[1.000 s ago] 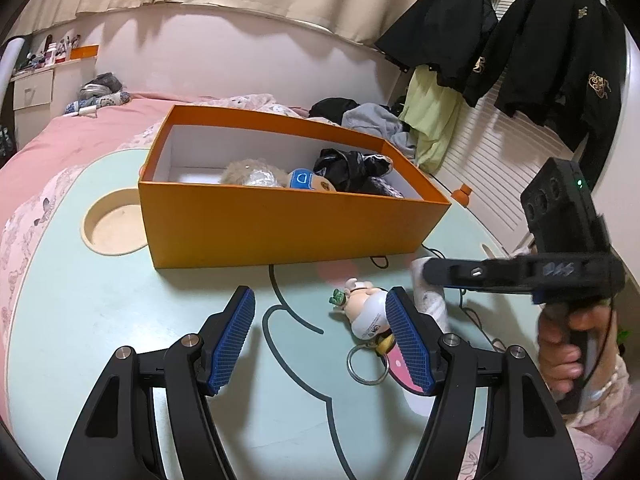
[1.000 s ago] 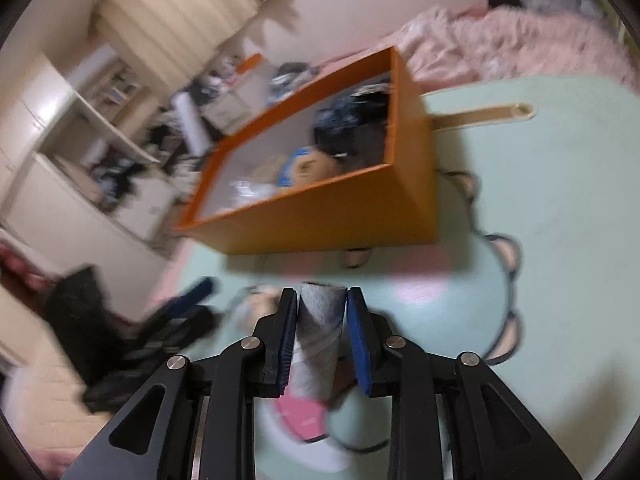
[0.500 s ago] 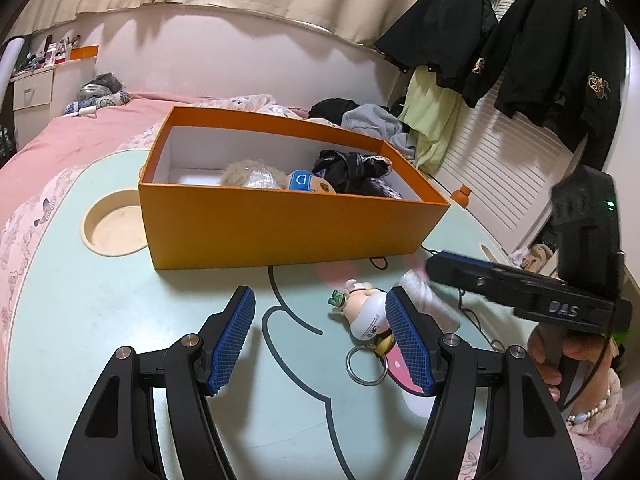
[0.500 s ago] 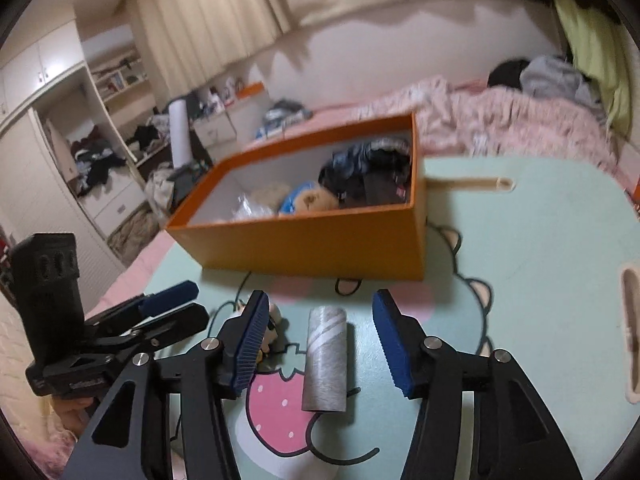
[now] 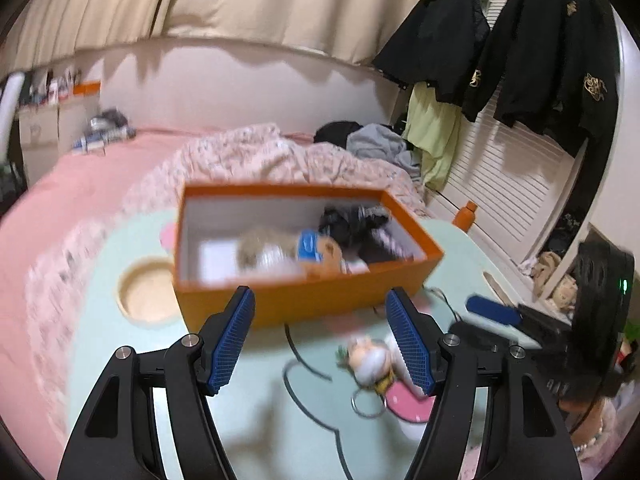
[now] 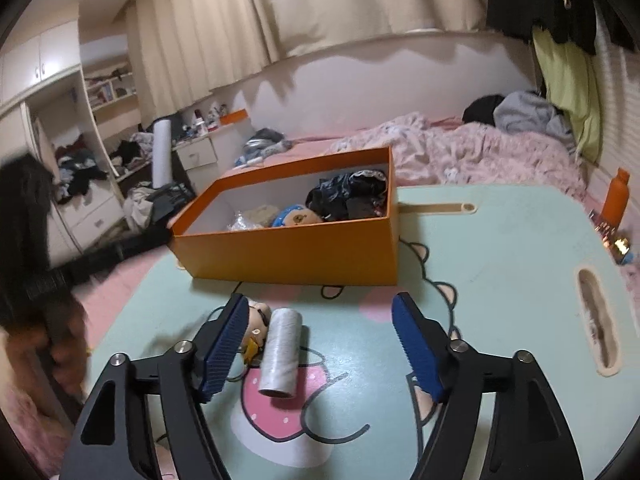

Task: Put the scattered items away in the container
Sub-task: 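Grasp the brown teddy bear with blue overalls in the box, left gripper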

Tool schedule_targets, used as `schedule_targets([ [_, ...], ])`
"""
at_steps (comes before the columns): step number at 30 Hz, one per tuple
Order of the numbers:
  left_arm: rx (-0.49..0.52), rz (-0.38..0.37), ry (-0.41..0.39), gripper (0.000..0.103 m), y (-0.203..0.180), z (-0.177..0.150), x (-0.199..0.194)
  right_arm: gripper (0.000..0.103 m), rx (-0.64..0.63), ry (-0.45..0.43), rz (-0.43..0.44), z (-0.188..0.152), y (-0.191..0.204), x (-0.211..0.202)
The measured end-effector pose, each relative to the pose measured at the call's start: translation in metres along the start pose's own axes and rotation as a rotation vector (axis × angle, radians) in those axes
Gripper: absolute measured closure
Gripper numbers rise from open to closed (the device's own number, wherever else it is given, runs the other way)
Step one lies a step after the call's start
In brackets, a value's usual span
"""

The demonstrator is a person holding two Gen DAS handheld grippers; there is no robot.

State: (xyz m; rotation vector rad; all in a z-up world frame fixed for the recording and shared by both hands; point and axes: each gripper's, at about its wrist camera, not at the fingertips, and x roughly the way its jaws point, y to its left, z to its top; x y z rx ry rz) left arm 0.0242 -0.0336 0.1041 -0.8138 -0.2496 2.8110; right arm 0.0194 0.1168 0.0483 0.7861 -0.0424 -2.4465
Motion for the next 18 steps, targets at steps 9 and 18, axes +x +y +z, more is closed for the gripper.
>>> schedule_targets([
  [9,0.134,0.010,0.202,0.035,-0.011,0.068,0.046,0.034,0.046,0.032,0.037,-0.006,-0.010,0.005],
  [18,0.090,0.025,0.458,0.035,-0.007,0.081,0.133,0.089,0.054,0.046,0.038,-0.007,-0.012,0.006],
])
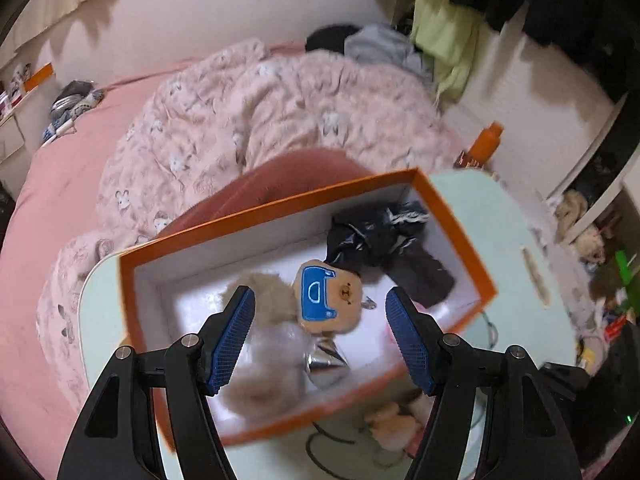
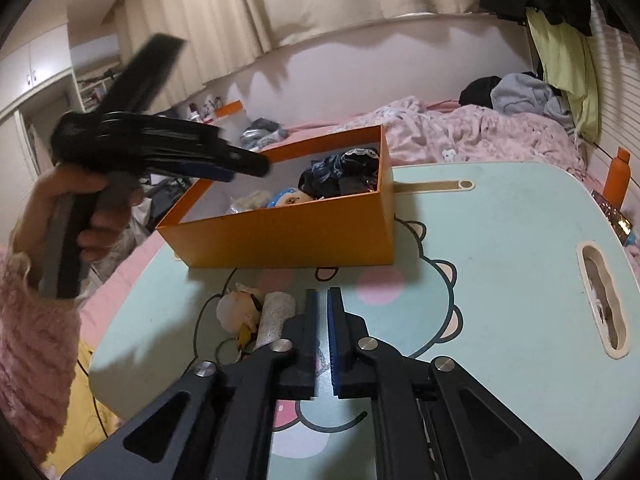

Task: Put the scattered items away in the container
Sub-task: 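Grasp the brown teddy bear with blue overalls in the box, left gripper, then carry the teddy bear out and set it on the table, left gripper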

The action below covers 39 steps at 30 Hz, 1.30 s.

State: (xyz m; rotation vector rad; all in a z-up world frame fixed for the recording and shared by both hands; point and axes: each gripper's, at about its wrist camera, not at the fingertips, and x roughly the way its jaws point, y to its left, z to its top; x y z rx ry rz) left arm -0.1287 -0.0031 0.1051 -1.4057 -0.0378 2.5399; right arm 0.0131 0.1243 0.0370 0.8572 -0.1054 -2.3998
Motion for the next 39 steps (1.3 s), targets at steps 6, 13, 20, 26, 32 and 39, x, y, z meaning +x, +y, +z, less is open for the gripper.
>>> schedule_targets([
  [6,0.040,0.045,0.094,0.035,-0.018,0.007,0.036,0.073,0.015,-0.009,0.006,0.001,-0.002,-0.002],
  [13,0.073,0.079,0.186,0.052,-0.021,0.004,0.074,0.073,0.026,-0.007,0.012,0.001,-0.004,-0.002],
  [20,0.051,0.005,0.123,0.055,-0.013,0.004,0.052,0.071,0.035,-0.004,0.015,0.000,-0.006,-0.003],
  [26,0.033,-0.132,-0.105,0.055,-0.016,-0.004,-0.033,0.070,0.041,-0.002,0.015,-0.001,-0.006,-0.003],
  [32,0.056,-0.194,-0.250,0.054,-0.017,-0.055,-0.086,0.067,0.043,-0.001,0.015,-0.001,-0.006,-0.003],
  [39,-0.105,-0.097,-0.286,0.054,0.018,-0.127,-0.074,0.067,0.044,0.008,0.014,-0.002,-0.006,-0.002],
])
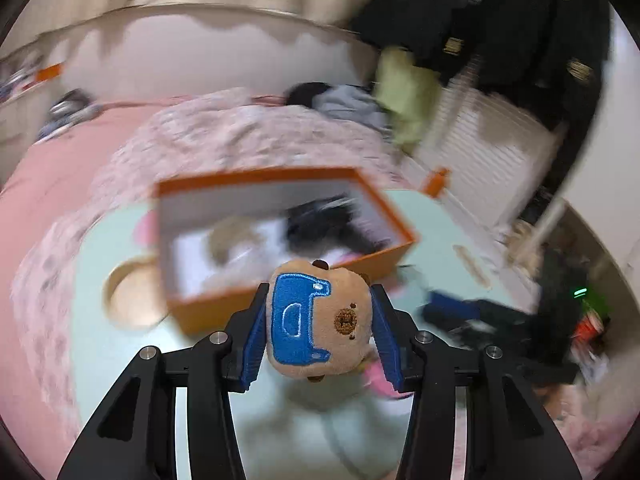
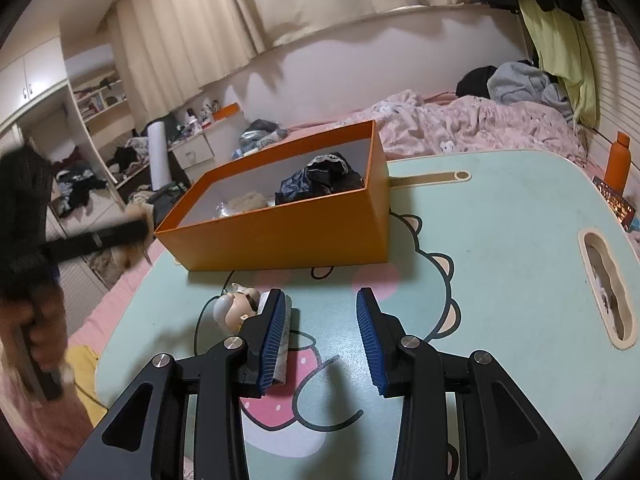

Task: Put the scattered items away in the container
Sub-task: 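Carry the teddy bear out and set it on the table, left gripper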

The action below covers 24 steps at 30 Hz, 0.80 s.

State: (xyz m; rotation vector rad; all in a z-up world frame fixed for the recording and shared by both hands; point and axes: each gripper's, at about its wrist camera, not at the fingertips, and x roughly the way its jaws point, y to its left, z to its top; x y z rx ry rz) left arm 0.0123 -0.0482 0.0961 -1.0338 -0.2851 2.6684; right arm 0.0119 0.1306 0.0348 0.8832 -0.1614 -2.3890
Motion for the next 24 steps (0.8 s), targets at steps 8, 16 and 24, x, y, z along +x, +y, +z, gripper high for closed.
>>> schedule_targets([
  [8,-0.088,0.061,0.065,0.054,0.023,-0.032,0.035,0.067,0.003,0.009,-0.003,-0.001,-0.001,0.002],
  [16,-0.044,0.020,0.071,0.043,-0.005,-0.045,0.058,0.062,0.013,0.018,0.000,-0.001,-0.004,0.005],
  [24,-0.101,-0.035,-0.013,0.036,0.004,-0.052,0.041,0.061,0.018,0.007,0.001,-0.001,-0.005,0.002],
])
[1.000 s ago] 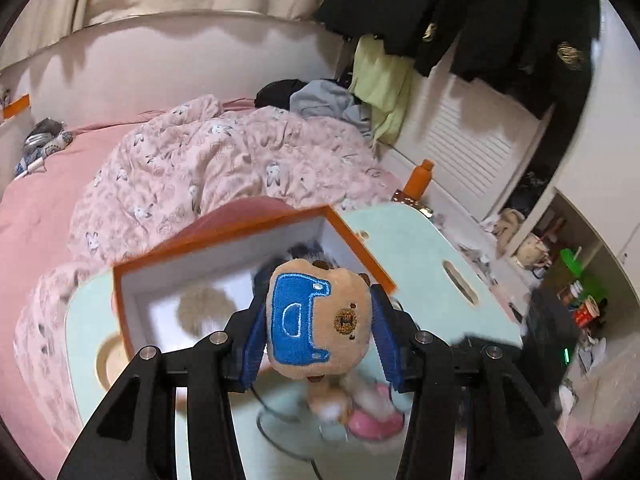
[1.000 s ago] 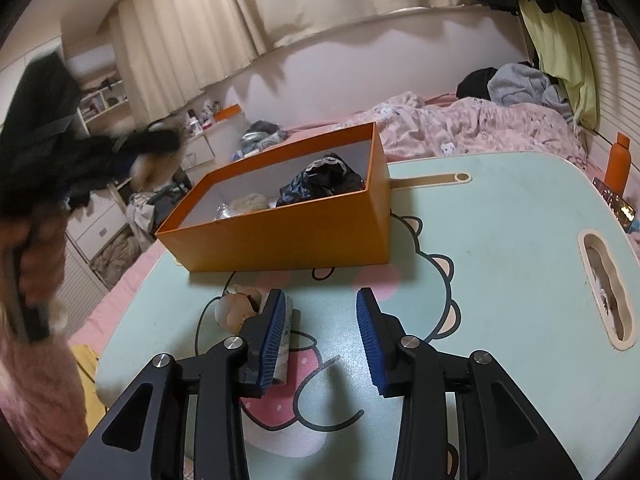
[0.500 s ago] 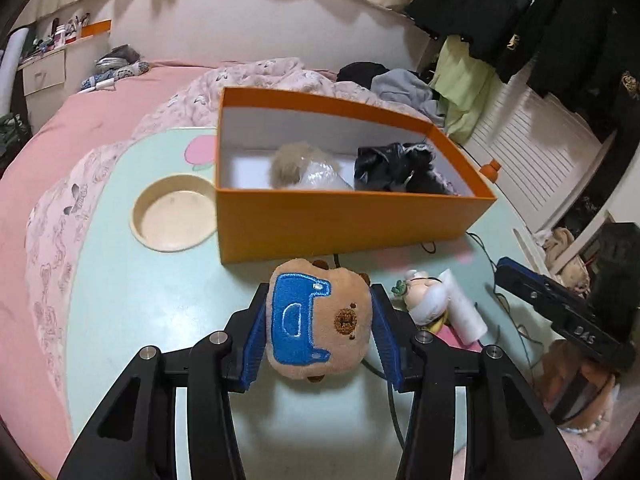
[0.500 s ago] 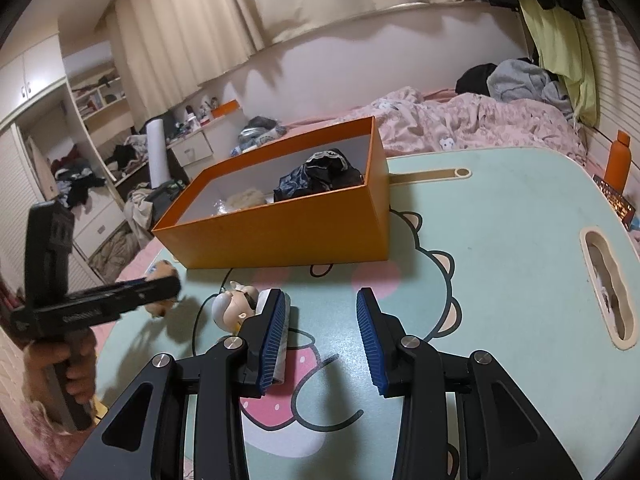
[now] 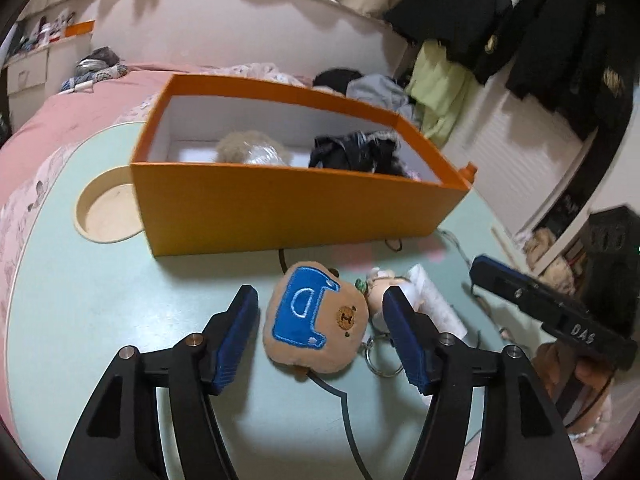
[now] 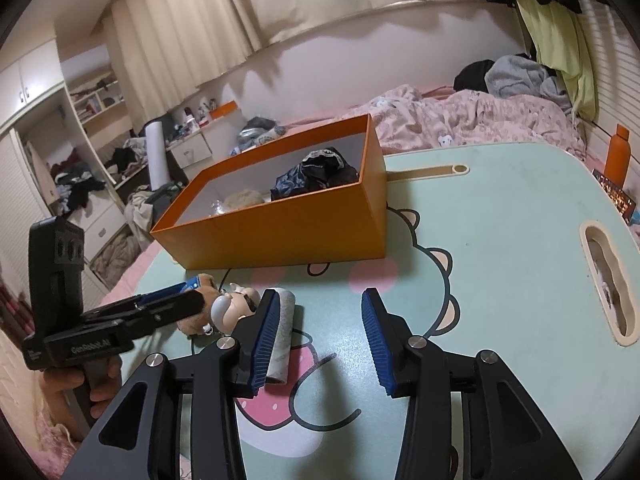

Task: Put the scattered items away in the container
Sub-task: 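Carry the teddy bear out and set it on the table, left gripper, then grasp the black cloth inside the orange box with the right gripper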

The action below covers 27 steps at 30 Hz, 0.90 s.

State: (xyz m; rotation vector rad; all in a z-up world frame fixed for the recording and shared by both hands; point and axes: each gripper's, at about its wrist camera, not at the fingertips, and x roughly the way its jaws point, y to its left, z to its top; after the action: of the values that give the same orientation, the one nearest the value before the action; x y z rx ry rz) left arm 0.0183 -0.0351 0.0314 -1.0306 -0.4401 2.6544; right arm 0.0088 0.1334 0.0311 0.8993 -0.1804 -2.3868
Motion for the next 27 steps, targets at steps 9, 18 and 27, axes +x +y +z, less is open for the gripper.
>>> schedule_targets([
  [9,0.011,0.063,-0.134,0.032,0.010,0.001,-0.038,0.048,-0.107,0.032,0.019,0.039,0.013,0.000],
  [18,-0.020,0.080,-0.170,0.032,0.024,0.003,-0.049,0.039,-0.188,0.265,0.000,0.140,0.040,0.069],
  [27,-0.043,0.077,-0.193,0.032,0.035,0.001,-0.056,0.036,-0.293,0.487,-0.219,0.138,0.049,0.161],
])
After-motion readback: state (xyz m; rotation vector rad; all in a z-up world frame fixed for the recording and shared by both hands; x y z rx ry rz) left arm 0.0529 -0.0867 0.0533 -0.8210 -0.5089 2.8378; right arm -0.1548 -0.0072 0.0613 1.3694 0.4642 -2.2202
